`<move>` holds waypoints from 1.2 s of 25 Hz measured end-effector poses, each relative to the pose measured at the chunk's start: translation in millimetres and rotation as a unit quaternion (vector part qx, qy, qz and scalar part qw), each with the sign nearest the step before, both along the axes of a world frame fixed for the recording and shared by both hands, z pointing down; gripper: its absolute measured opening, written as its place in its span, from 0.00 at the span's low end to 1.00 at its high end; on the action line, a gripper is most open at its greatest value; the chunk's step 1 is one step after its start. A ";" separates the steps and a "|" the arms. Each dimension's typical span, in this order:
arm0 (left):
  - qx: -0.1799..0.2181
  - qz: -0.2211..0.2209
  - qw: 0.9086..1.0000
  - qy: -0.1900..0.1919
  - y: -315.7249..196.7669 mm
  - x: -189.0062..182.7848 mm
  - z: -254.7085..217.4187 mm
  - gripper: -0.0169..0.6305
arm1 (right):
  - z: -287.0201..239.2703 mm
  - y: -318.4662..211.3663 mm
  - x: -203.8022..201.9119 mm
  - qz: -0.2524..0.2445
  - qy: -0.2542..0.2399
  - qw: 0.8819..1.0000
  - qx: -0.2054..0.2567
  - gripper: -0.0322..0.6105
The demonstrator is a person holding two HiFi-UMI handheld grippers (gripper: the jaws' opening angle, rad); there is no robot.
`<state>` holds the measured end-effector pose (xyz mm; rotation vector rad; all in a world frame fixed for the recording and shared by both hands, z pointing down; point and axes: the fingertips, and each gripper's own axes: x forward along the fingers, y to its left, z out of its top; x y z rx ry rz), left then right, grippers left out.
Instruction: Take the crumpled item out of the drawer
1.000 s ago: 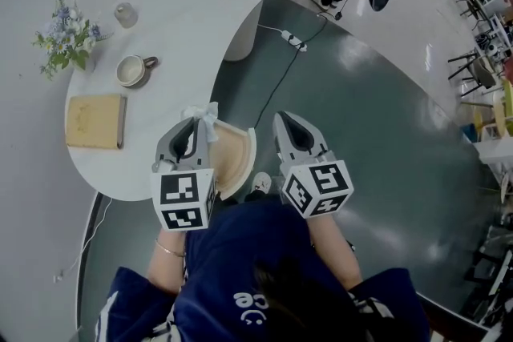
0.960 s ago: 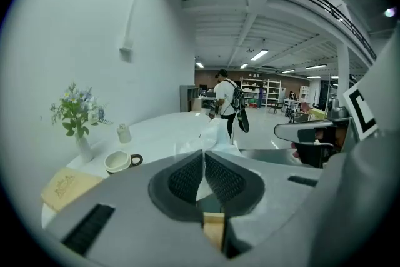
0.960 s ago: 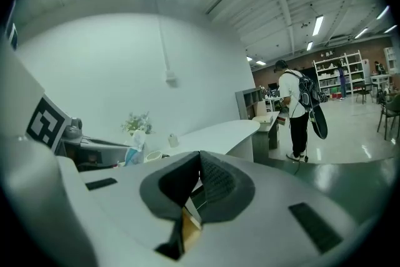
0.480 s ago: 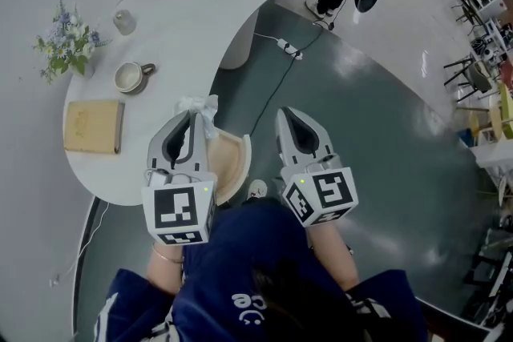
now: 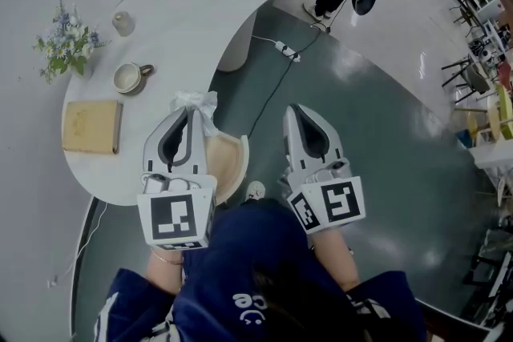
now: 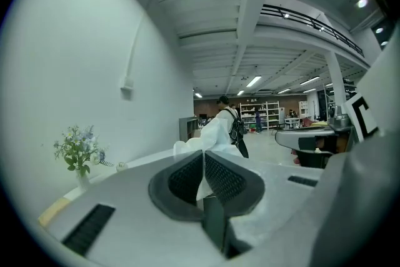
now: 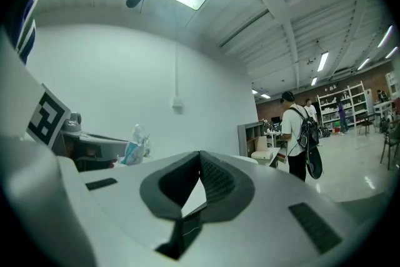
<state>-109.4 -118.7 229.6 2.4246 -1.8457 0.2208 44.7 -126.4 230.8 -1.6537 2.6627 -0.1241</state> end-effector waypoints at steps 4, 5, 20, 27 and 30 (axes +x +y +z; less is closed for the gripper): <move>0.009 0.002 1.000 0.001 -0.8 3.1 -4.8 0.05 | -5.8 -0.7 2.8 0.004 0.005 1.000 0.011 0.06; 0.009 0.002 1.000 0.001 -0.9 3.4 -4.8 0.05 | -5.7 -0.7 2.6 0.004 0.008 1.000 0.013 0.06; 0.028 0.001 0.999 -0.018 -6.5 4.7 -4.2 0.05 | -5.9 -2.1 -11.4 -0.011 0.048 0.997 0.057 0.06; 0.033 0.002 0.999 -0.020 -6.3 6.4 -5.3 0.05 | -3.5 -5.7 -11.8 -0.013 0.049 0.997 0.054 0.06; 0.030 0.003 0.999 -0.022 -7.6 6.9 -2.8 0.05 | -2.1 -7.3 -11.3 -0.013 0.049 0.997 0.053 0.06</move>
